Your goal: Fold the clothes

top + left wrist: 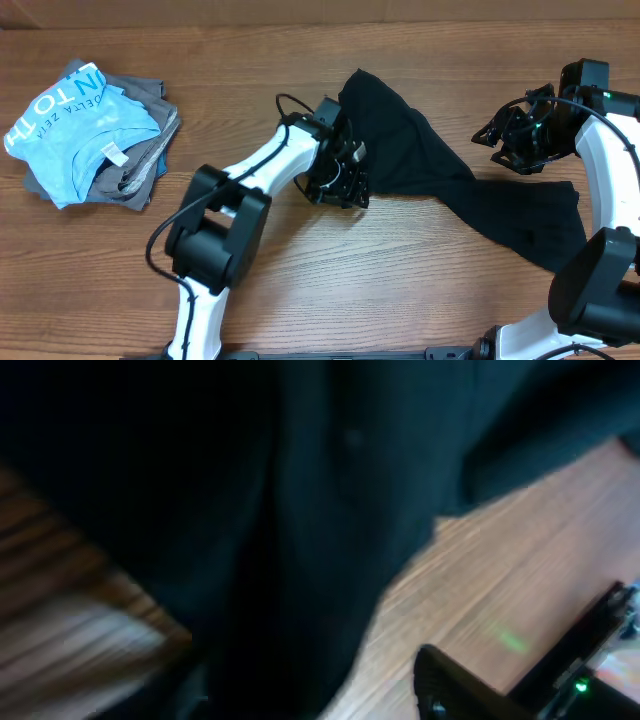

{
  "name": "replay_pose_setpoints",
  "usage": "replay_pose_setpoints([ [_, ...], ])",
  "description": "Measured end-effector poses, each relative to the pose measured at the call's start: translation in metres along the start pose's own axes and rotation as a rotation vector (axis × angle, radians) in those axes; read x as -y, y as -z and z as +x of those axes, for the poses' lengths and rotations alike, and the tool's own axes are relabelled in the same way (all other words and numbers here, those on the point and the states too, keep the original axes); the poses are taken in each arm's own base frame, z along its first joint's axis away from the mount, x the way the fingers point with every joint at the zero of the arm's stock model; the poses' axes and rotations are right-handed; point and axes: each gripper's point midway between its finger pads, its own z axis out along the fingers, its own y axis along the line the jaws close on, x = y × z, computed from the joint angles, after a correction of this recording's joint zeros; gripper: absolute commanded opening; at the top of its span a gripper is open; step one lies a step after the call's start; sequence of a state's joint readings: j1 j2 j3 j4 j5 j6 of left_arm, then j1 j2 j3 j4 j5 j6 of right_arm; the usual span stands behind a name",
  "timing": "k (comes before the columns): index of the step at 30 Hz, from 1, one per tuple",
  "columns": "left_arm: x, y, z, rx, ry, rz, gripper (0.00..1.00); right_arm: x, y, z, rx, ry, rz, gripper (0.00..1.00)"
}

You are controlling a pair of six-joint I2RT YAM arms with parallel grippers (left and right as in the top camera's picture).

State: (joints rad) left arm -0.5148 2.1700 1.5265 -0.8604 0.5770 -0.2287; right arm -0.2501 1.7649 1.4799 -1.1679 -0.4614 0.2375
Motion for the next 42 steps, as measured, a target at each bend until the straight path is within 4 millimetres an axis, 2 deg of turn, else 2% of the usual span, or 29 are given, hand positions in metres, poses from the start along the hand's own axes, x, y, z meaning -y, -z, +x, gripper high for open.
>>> replay_pose_setpoints([
  [1,0.0,0.001,-0.003,0.01,0.002,0.001,0.45,0.0,0.0,0.0,0.0,0.002,0.0,0.6],
  [2,-0.001,0.001,-0.005,0.019,0.001,0.003,0.35,0.0,0.0,0.0,0.0,0.003,-0.001,0.61],
  [4,-0.002,0.001,-0.006,0.024,0.009,0.0,0.24,-0.001,0.0,0.0,-0.001,0.008,-0.003,0.61],
  [6,-0.003,0.001,-0.005,0.018,0.013,-0.009,0.17,0.0,0.0,0.0,-0.001,0.01,-0.001,0.62],
  [10,-0.011,0.006,0.011,-0.043,0.057,-0.049,0.07,0.004,0.0,-0.001,0.008,0.015,0.025,0.71],
  [13,-0.021,0.02,0.015,-0.067,0.098,-0.105,0.06,0.012,0.0,-0.005,0.025,0.01,0.068,0.73],
  [18,-0.053,0.064,0.007,-0.025,0.17,-0.235,0.1,0.029,-0.004,-0.004,0.032,-0.023,0.137,0.73],
  [23,-0.084,0.124,0.002,0.089,0.21,-0.367,0.12,0.055,-0.02,0.018,-0.037,-0.072,0.202,0.72],
  [25,-0.095,0.147,0.006,0.125,0.231,-0.428,0.12,0.065,-0.028,0.03,-0.071,-0.093,0.227,0.68],
  [27,-0.101,0.157,0.009,0.136,0.24,-0.46,0.13,0.073,-0.034,0.04,-0.102,-0.104,0.245,0.6],
  [30,-0.109,0.164,0.01,0.146,0.251,-0.498,0.13,0.085,-0.042,0.061,-0.165,-0.127,0.267,0.5],
  [34,-0.112,0.166,0.01,0.149,0.251,-0.517,0.15,0.093,-0.054,0.097,-0.28,-0.147,0.258,0.49],
  [38,-0.114,0.166,0.01,0.149,0.251,-0.524,0.17,0.097,-0.062,0.124,-0.364,-0.139,0.249,0.49],
  [42,-0.114,0.167,0.01,0.148,0.247,-0.528,0.18,0.097,-0.067,0.127,-0.368,-0.124,0.232,0.49],
])
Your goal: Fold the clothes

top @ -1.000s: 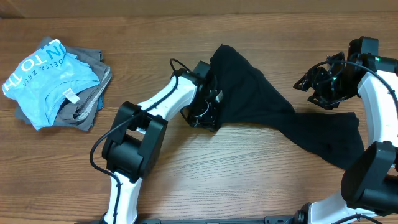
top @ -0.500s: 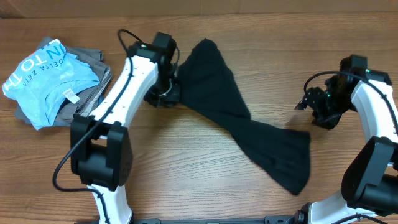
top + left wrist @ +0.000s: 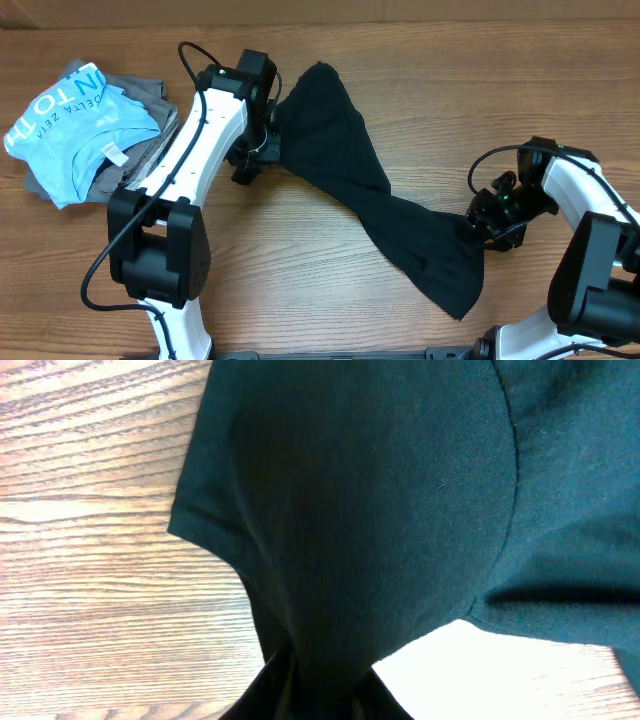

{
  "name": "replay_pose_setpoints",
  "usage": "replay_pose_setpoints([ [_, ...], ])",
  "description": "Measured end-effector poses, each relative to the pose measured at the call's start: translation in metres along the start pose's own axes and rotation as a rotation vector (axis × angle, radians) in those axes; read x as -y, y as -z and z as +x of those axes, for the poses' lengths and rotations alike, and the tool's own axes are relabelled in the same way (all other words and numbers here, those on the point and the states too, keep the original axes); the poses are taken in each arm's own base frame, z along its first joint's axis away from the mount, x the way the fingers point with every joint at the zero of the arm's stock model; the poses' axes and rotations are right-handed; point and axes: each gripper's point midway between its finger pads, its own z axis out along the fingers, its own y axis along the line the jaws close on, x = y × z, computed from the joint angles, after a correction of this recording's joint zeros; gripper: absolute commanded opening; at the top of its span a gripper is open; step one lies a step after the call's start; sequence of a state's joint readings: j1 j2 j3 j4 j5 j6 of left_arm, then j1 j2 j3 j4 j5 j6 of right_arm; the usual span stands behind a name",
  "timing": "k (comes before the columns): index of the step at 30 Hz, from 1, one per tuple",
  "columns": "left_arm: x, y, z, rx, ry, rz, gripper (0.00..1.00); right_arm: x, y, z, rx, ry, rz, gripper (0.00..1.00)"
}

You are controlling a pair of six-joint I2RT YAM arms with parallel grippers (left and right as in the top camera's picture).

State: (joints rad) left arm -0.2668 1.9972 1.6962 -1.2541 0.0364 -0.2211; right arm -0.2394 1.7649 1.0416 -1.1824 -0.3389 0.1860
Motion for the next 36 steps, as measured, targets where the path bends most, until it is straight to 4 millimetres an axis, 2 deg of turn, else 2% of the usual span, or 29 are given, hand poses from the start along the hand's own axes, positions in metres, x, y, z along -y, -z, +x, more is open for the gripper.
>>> replay_pose_setpoints([
  [5,0.0,0.0,0.002,-0.007,-0.01,-0.001,0.18,-0.003,0.0,-0.009,0.037,0.004,-0.011,0.54],
  [7,0.0,0.0,0.002,-0.01,-0.011,-0.001,0.18,-0.002,-0.001,-0.015,0.059,-0.006,-0.007,0.53],
  [10,0.0,0.0,0.003,-0.012,-0.011,0.002,0.18,0.001,-0.01,-0.021,0.091,-0.031,-0.01,0.35],
  [12,0.001,0.0,0.004,-0.017,-0.011,0.01,0.18,0.004,-0.02,-0.023,0.109,-0.047,-0.019,0.27],
  [16,0.004,0.0,0.004,-0.019,-0.011,0.022,0.19,-0.004,-0.023,-0.031,0.196,-0.058,-0.105,0.15],
  [18,0.004,0.0,0.005,-0.02,-0.011,0.027,0.19,-0.018,-0.021,-0.044,0.252,-0.032,-0.185,0.1],
  [23,0.005,0.0,0.004,-0.02,-0.011,0.031,0.19,-0.06,0.0,-0.101,0.481,0.079,-0.386,0.07],
  [25,0.005,0.0,0.004,-0.019,-0.011,0.031,0.2,-0.074,0.015,-0.115,0.554,0.119,-0.447,0.12],
  [27,0.005,0.0,0.004,-0.02,-0.011,0.032,0.2,-0.082,0.026,-0.122,0.584,0.128,-0.481,0.28],
  [29,0.005,0.0,0.004,-0.02,-0.01,0.032,0.21,-0.086,0.037,-0.124,0.577,0.12,-0.495,0.34],
  [30,0.005,0.0,0.005,-0.022,-0.01,0.031,0.21,-0.087,0.043,-0.125,0.566,0.111,-0.497,0.4],
  [33,0.005,0.0,0.006,-0.026,-0.01,0.03,0.21,-0.081,0.057,-0.121,0.513,0.072,-0.479,0.5],
  [36,0.005,0.0,0.007,-0.03,-0.009,0.03,0.22,-0.068,0.073,-0.11,0.444,0.024,-0.438,0.53],
])
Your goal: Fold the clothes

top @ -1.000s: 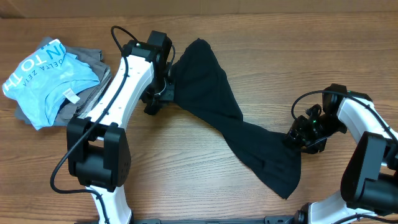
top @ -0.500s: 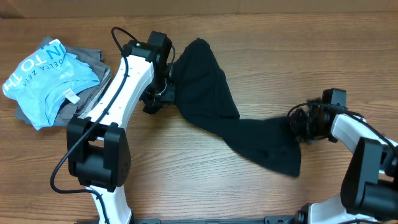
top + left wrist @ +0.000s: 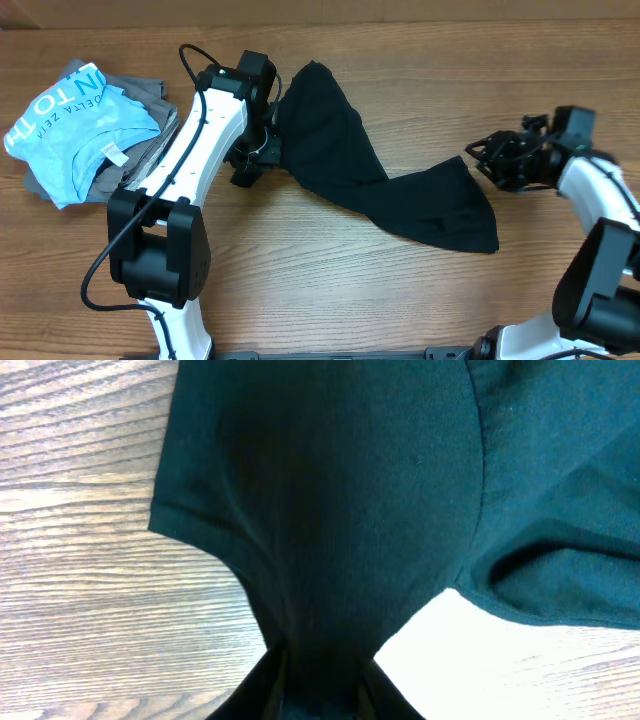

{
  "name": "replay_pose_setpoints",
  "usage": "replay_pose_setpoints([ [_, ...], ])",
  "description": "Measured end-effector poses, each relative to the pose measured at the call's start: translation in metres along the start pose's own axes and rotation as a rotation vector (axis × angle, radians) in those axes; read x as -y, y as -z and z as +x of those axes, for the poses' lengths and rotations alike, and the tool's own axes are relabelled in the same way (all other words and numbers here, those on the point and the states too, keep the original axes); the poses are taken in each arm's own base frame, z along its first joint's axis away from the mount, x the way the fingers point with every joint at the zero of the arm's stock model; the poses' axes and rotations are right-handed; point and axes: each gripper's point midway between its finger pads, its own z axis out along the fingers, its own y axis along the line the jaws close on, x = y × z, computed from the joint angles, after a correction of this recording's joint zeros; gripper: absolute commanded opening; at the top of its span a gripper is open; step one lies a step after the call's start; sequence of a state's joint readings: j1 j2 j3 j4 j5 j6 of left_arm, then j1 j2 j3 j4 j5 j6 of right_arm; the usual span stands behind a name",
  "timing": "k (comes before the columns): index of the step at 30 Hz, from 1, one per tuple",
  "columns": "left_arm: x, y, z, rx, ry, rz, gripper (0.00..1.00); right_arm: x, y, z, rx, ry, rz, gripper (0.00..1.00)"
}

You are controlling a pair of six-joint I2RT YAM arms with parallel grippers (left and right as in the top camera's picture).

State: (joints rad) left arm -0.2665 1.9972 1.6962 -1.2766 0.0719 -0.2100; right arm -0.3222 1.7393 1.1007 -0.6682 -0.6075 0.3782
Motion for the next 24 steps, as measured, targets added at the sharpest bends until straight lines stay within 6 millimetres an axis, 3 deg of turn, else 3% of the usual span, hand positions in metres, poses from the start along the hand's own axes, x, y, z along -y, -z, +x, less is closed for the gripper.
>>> replay_pose_setpoints([
  [3,0.0,0.0,0.0,0.0,0.0,0.002,0.24,0.012,0.019,0.019,-0.081,-0.063,0.086,0.53],
  [6,0.0,0.0,0.0,0.0,0.0,0.003,0.25,0.025,0.025,0.044,-0.164,-0.1,0.169,0.55],
  [14,0.0,0.0,0.0,0.0,0.0,0.003,0.29,0.058,0.001,0.085,-0.247,-0.085,0.256,0.54],
  [18,0.0,0.0,0.0,0.0,0.0,0.003,0.28,0.066,-0.01,0.091,-0.242,-0.073,0.235,0.39],
  [24,0.0,0.0,0.001,-0.002,0.0,0.002,0.29,0.058,-0.013,0.084,-0.222,-0.061,0.189,0.37],
])
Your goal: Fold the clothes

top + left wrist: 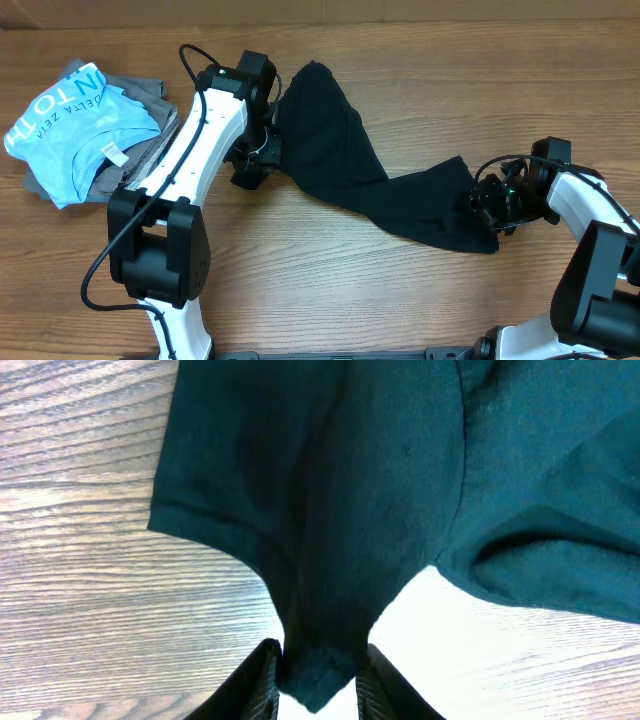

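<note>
A black shirt lies stretched across the wooden table from upper left to lower right. My left gripper is at its left edge. In the left wrist view its fingers are shut on a bunched corner of the shirt, and the corner's tip shows between them at the gripper. My right gripper is low at the shirt's right end, on its edge. The overhead view does not show whether it is open or shut.
A pile of folded clothes, light blue on top of grey, sits at the far left of the table. Both arm bases stand along the front edge.
My right gripper has moved from above and beside the shirt's right end down onto that end. Less cloth sits between the left fingers, and the corner's tip now shows.
The shirt first lay mid-table with my left gripper on it and the right gripper raised at the far right. Then the left gripper held a corner at upper left while the right was at the lower end. The right end then lay farther right, free of the right gripper.
</note>
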{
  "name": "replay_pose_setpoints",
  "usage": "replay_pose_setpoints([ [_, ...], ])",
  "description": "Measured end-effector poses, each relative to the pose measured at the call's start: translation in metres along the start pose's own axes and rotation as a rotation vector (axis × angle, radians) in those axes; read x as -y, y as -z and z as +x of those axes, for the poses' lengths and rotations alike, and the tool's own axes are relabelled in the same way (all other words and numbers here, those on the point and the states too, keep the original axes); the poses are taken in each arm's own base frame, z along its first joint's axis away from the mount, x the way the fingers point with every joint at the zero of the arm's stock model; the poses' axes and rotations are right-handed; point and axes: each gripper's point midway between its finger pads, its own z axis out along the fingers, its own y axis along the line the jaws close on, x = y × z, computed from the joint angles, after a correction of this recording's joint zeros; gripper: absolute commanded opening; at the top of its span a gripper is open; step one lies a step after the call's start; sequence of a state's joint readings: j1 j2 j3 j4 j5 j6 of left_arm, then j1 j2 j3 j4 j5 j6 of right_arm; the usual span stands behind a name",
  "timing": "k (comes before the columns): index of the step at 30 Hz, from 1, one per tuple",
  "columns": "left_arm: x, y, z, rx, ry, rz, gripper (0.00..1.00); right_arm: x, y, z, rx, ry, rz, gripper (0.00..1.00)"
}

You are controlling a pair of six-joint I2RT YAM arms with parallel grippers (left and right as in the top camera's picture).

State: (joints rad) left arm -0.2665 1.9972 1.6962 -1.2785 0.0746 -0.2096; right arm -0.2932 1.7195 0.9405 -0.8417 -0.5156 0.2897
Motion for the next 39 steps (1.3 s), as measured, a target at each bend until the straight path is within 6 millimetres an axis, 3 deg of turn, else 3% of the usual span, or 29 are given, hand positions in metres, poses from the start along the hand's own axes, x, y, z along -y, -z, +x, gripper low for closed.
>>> replay_pose_setpoints([
  [4,0.0,0.0,0.001,-0.005,0.001,-0.001,0.31,-0.005,0.006,-0.001,-0.007,0.003,-0.004,0.3],
  [9,0.0,0.0,0.001,-0.005,0.0,-0.001,0.36,-0.011,0.009,-0.004,-0.001,0.022,-0.021,0.04],
  [15,0.0,0.0,0.001,-0.005,-0.005,-0.001,0.76,-0.012,0.01,-0.006,0.007,0.027,-0.029,0.04],
  [20,0.001,-0.003,0.0,-0.002,-0.003,0.007,0.8,-0.01,0.011,-0.008,0.011,0.018,-0.033,0.04],
  [27,0.01,-0.049,0.005,0.006,-0.02,0.052,0.64,-0.011,0.011,-0.01,0.018,0.022,-0.036,0.04],
  [31,0.011,-0.065,0.013,-0.006,-0.034,0.059,0.52,-0.011,0.011,-0.01,0.018,0.023,-0.036,0.04],
  [35,0.008,-0.074,0.014,0.004,-0.055,0.05,0.34,-0.011,0.012,-0.01,0.018,0.022,-0.036,0.04],
  [39,0.004,-0.08,0.01,0.028,-0.062,0.028,0.08,-0.011,0.011,-0.01,0.019,0.023,-0.036,0.04],
])
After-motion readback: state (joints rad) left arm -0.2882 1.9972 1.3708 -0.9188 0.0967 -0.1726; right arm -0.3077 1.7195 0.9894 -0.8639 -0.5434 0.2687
